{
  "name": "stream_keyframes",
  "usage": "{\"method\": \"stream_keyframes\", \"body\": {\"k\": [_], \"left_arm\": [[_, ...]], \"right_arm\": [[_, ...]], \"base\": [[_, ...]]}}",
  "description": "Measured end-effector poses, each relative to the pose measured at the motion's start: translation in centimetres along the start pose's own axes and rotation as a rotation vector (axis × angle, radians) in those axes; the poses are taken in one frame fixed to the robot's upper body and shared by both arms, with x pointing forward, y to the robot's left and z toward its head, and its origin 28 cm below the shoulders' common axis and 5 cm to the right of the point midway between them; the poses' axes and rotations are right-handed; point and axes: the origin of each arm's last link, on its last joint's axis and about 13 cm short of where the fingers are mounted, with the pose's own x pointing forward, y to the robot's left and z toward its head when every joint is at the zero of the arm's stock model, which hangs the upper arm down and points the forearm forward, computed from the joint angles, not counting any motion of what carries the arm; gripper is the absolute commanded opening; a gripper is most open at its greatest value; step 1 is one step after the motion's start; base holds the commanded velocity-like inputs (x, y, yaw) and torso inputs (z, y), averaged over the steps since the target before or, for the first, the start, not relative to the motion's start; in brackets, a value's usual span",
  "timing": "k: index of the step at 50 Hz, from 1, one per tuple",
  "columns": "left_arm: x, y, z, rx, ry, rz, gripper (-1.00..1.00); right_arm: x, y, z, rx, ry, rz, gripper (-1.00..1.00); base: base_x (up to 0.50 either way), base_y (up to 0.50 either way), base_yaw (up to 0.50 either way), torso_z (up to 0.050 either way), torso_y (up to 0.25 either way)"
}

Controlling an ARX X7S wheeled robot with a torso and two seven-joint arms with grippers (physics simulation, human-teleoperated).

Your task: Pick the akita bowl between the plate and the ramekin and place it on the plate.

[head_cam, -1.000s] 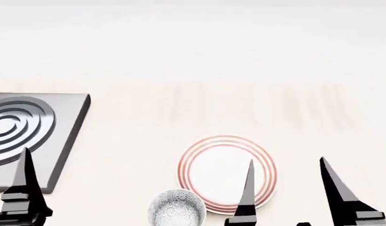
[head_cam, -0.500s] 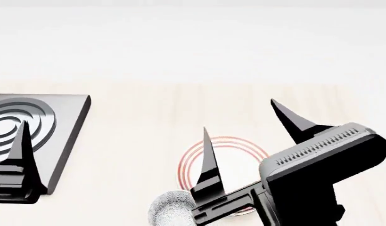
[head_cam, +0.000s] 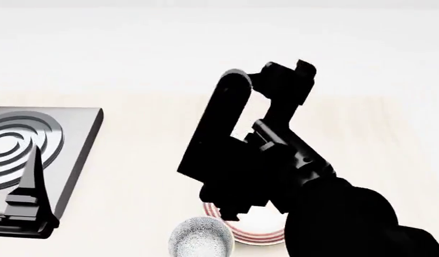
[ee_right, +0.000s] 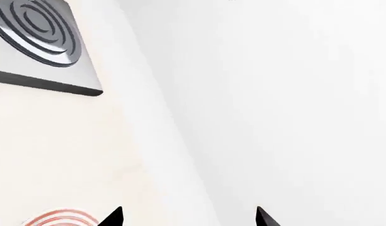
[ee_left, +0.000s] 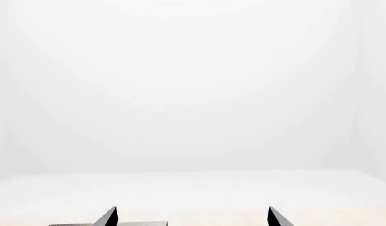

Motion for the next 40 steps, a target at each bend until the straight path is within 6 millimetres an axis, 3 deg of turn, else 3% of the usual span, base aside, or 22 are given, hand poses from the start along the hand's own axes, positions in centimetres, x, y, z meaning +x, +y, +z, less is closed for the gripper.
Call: {"method": "stream_keyframes", "body": {"k": [15,40], "left_arm": [[-0.7,0.2,-0.8,0.015,-0.001,-0.007,1.0],[-0.9,0.5,-1.3,0.011,0.009,-0.002,1.0]], "right_arm": [[2.0,1.3,0.7,-0.3,-0.028,0.197,1.0],[1.9,5.3,0.7,-0.393,-0.056,0.483,1.0]], "base": [[0.0,0.0,0.0,0.0,0.0],[0.0,0.0,0.0,0.0,0.0]]}}
